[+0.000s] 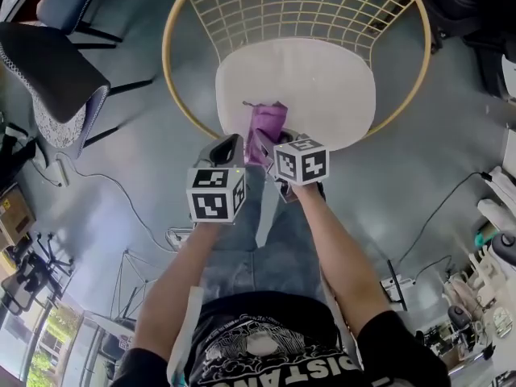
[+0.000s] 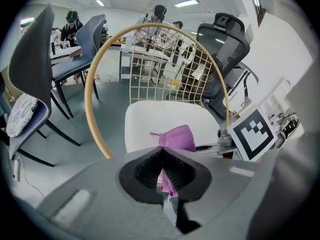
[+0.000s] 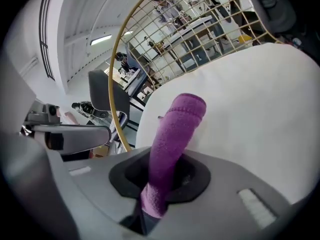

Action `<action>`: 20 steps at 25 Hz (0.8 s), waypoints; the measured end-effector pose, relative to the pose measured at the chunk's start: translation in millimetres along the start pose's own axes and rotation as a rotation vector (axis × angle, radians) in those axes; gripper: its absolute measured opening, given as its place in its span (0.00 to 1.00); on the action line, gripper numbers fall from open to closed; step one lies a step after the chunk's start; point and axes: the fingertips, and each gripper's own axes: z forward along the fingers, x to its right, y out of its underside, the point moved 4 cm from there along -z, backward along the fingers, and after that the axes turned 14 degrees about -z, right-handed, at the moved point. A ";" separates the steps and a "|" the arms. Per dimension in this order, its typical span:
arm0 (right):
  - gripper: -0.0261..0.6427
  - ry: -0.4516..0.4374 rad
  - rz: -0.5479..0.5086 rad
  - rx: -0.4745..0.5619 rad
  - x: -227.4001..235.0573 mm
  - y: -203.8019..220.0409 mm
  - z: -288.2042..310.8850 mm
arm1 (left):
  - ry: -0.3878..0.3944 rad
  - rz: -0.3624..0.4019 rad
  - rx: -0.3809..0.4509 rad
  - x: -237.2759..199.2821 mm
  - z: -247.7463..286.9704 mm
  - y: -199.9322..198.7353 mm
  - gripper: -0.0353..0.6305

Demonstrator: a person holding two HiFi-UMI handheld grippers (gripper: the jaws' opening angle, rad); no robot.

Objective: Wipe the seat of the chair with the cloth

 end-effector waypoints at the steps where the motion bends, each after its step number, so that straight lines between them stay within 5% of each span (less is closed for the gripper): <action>1: 0.13 0.002 0.000 -0.002 4.8 2.4 -2.7 | -0.002 0.003 -0.002 4.4 1.9 2.2 0.05; 20: 0.13 0.111 -0.038 -0.038 113.5 31.9 -94.6 | -0.002 0.050 -0.033 111.1 43.0 18.1 0.05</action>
